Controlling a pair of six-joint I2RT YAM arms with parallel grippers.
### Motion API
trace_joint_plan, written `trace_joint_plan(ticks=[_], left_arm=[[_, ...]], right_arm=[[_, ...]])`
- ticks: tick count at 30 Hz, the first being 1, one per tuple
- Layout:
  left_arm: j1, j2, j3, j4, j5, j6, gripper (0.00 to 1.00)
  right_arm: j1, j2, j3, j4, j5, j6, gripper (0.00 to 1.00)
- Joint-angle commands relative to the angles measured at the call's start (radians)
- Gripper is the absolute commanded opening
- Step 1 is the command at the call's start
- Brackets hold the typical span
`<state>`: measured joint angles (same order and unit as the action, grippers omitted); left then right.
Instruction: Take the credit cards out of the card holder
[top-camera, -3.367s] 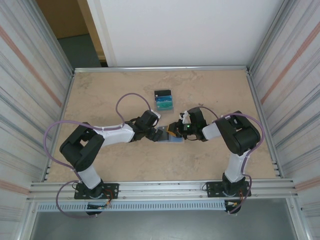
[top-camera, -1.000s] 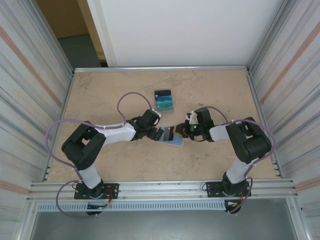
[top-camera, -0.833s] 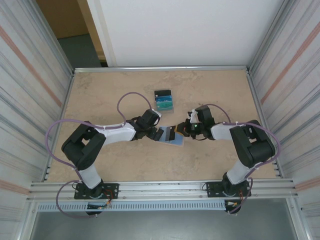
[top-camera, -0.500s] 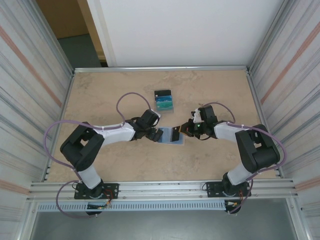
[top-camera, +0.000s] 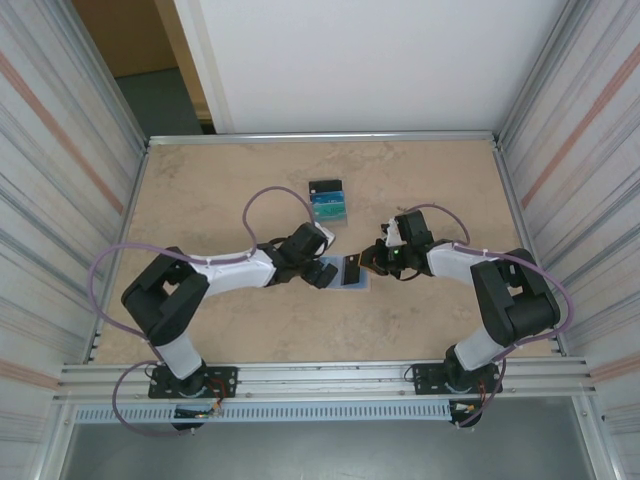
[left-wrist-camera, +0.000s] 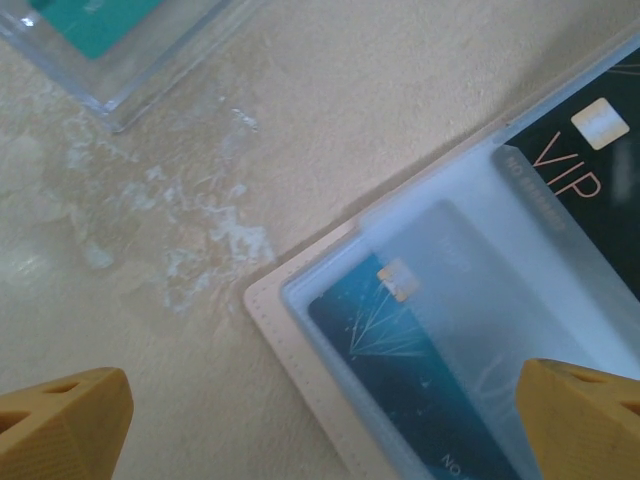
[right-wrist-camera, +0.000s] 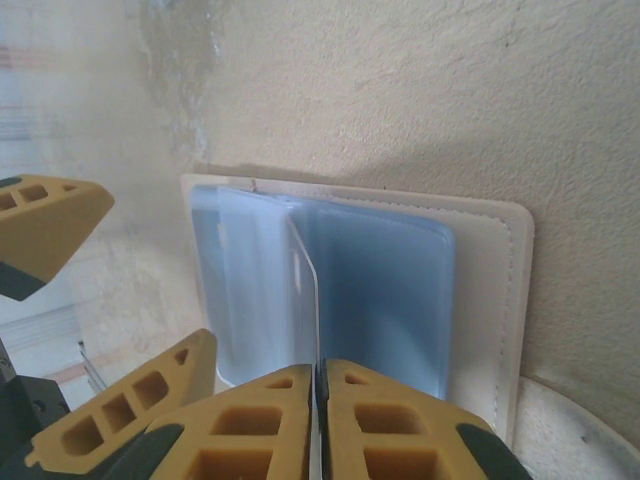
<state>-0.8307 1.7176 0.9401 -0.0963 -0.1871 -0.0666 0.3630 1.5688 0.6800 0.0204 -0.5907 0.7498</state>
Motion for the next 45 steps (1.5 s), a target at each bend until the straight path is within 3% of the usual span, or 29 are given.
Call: trace_joint_plan(ticks=[1, 17, 25, 32, 39, 45], left_arm=[[-0.005, 0.046, 0.031, 0.013, -0.035, 0.036, 0.99], [-0.008, 0.080, 0.023, 0.004, -0.028, 0.021, 0.99], [-0.008, 0.057, 0.015, 0.000, -0.039, 0.012, 0.99], [0.007, -0.038, 0.009, -0.011, -0.053, 0.008, 0.98], [0.054, -0.176, 0.000, -0.030, -0.050, 0.015, 0.98], [0.130, -0.300, -0.020, 0.018, 0.077, 0.045, 0.95]], right_arm=[[0.010, -0.002, 0.030, -0.024, 0.022, -0.012, 0.14], [0.060, 0.092, 0.053, 0.067, -0.001, 0.033, 0.21], [0.070, 0.084, 0.069, 0.011, 0.051, 0.002, 0.07], [0.068, -0.014, 0.119, -0.176, 0.172, -0.115, 0.06], [0.069, -0.111, 0.172, -0.278, 0.216, -0.220, 0.06], [0.081, -0.185, 0.212, -0.321, 0.197, -0.305, 0.06]])
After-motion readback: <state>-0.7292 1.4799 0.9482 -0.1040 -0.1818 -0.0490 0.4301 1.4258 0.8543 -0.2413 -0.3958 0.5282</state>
